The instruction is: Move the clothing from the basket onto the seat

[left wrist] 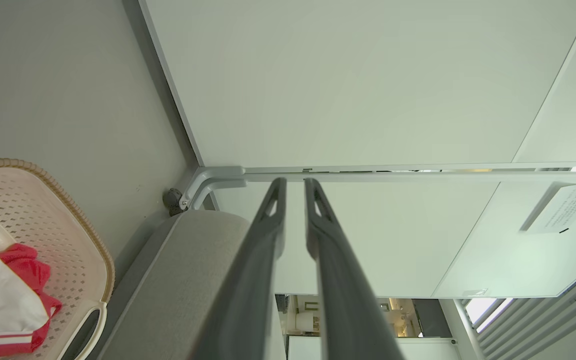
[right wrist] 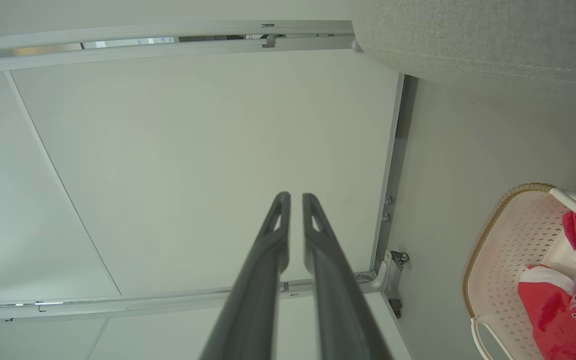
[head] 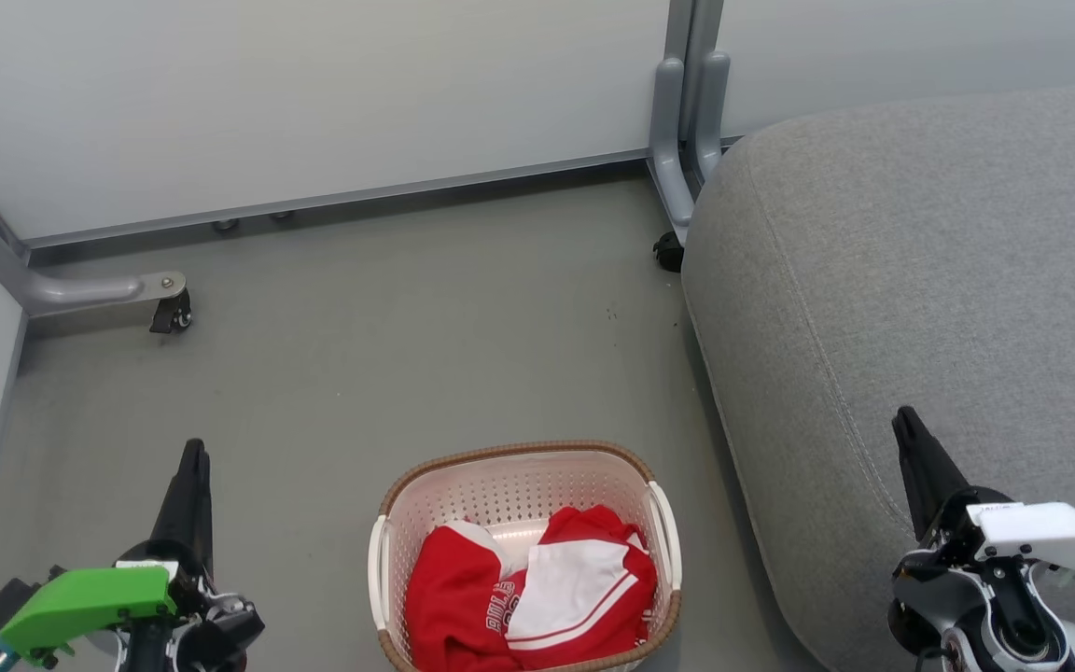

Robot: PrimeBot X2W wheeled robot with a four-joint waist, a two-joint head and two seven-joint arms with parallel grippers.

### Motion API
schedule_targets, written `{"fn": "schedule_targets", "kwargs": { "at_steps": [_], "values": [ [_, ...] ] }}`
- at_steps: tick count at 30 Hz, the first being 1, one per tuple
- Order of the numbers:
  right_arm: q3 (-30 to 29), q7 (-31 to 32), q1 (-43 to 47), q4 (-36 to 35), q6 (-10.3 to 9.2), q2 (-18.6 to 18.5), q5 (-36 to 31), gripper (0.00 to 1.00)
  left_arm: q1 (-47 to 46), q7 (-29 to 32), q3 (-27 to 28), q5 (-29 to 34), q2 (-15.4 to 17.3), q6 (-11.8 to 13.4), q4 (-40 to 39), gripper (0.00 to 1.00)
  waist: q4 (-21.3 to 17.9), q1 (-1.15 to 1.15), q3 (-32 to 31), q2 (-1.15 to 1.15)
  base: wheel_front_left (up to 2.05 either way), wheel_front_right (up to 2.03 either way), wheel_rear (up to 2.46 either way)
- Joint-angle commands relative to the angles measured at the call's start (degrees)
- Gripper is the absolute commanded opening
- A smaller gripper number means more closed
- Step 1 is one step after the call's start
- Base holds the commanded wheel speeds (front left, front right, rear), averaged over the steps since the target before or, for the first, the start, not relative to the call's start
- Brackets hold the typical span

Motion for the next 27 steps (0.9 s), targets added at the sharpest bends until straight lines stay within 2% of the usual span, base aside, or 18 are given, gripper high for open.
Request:
{"fn": "schedule_targets", "kwargs": {
  "at_steps": [1,17,27],
  "values": [
    [0.05,-0.06,0.31,0.31,0.00,0.10,-0.04,1.00,0.33,-0.06,-0.07,0.01,-0.06,0.00,0.36,1.00,0.00,0.00,0.01,0.00,0.00,0.00,0.00],
    [-0.04,-4.22,1.19,-0.24,0.01,0.12,-6.30,1.00,2.68,-4.18,-0.27,2.15,-0.06,-0.03,-0.46,1.00,-0.33,0.00,-0.43,0.00,0.00,0.00,0.00],
    [0.45,-6.67,0.27,-4.12,0.01,0.03,-19.88,1.00,2.95,-6.61,0.74,6.79,0.02,-0.05,-1.75,1.00,-0.49,0.00,-0.53,0.00,0.00,0.00,0.00]
  ]
}}
